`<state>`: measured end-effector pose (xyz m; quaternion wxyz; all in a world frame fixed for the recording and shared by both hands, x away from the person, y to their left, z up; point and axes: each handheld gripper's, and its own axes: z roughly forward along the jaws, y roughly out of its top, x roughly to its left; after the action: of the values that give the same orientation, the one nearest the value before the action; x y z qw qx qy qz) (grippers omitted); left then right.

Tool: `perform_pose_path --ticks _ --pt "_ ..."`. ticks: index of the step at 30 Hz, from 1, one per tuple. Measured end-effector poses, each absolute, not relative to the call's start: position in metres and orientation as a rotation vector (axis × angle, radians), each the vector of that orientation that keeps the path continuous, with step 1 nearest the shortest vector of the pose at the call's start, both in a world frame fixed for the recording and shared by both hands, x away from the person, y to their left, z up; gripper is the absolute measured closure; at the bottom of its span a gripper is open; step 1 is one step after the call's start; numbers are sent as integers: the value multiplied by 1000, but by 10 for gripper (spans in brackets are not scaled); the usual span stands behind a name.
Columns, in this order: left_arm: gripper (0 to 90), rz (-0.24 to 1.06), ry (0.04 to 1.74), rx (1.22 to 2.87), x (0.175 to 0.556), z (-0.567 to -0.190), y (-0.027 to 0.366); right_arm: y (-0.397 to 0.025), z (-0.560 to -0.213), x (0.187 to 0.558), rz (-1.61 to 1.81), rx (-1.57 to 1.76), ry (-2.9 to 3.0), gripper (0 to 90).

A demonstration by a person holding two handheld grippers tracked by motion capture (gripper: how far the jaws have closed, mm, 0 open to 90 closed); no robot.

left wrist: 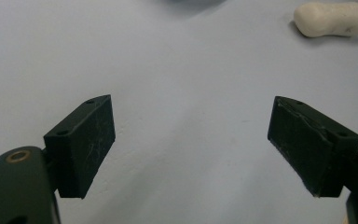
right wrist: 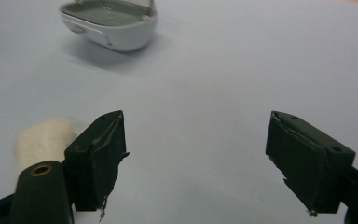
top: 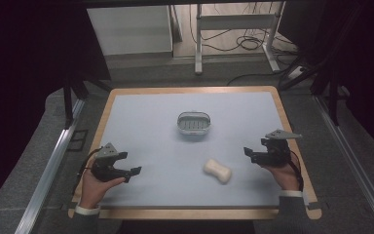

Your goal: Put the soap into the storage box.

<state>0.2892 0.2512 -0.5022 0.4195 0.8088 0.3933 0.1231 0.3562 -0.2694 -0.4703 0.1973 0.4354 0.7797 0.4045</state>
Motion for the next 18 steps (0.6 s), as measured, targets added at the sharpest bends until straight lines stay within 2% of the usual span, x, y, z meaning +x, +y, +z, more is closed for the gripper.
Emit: perform_pose_path --ticks 12,18 --pt "155 276 970 2023 288 -503 249 -248 -451 356 1191 1160 2296 209" --pt "155 284 975 2021 288 -501 252 -241 -438 357 1080 1125 2335 211"
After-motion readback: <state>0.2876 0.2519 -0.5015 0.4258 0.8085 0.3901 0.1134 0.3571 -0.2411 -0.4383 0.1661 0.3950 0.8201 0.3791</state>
